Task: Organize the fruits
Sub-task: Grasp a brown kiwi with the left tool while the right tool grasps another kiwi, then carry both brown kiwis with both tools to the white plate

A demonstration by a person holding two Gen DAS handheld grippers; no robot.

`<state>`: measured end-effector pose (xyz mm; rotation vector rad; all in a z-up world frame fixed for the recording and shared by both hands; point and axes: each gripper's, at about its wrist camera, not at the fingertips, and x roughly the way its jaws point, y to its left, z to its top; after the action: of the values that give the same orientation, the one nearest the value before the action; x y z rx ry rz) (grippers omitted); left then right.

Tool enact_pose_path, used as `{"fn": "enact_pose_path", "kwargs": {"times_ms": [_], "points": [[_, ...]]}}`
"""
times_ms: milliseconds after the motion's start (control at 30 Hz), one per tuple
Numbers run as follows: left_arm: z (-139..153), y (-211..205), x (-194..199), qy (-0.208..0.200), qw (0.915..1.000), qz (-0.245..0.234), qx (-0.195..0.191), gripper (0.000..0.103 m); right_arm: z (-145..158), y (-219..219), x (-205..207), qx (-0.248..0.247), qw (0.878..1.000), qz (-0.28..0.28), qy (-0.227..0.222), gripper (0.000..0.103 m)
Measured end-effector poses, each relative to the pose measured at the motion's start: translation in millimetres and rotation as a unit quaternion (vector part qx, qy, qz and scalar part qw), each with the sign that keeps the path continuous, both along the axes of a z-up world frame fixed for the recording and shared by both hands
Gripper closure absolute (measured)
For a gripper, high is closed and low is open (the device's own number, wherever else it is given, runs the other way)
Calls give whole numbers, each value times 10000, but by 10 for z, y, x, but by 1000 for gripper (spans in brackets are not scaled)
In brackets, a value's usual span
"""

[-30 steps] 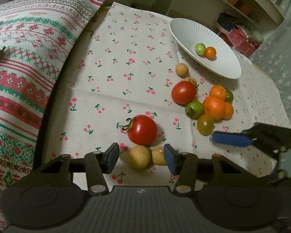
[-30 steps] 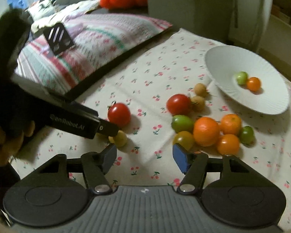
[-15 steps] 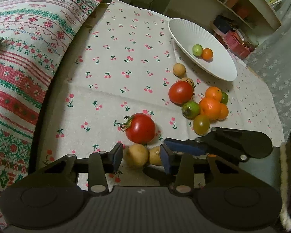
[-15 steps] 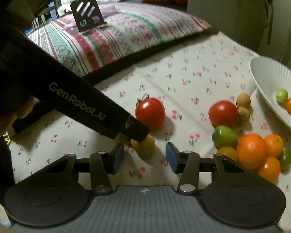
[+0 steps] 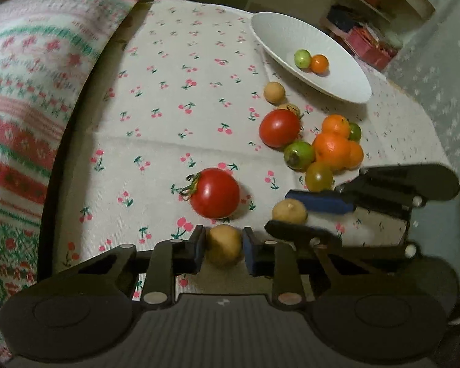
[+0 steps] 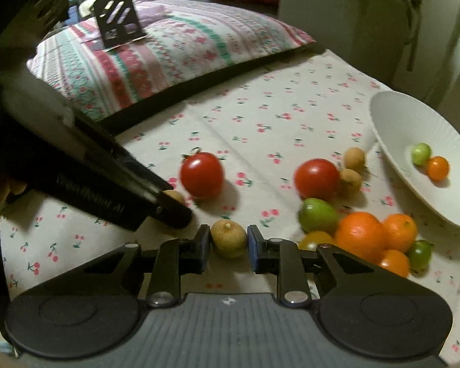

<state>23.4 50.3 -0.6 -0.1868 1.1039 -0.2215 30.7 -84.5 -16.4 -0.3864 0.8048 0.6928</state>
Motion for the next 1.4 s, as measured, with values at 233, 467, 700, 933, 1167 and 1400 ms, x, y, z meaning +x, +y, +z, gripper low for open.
{"fn": "enact_pose_path", "kwargs": {"times_ms": [233,467,700,933,1167,1400], "points": [[96,-63,-35,-132,9998,-147,-31,92,57,-87,38,77,9999,-134,37,80],[321,-4,-6,-476,9988,-52,-131,91,201,-251,140,362,9983,-440,107,80],[579,193,109,-908,9950,386,-170,91,647,-750,332,1088,9870,-1155,-250,80],[609,23,174,-972,9948,287,-99,91,778,-946,372,1339,9804,-1408,-307,80],[646,-260,349,-1145,9933,157,57,92,801,-1019,435,1378,9765,-1631,-271,80],[602,-539,583,-1204,9927,-10,93,91,770,-1238,537,1315,9687,-2094,-199,80]]}}
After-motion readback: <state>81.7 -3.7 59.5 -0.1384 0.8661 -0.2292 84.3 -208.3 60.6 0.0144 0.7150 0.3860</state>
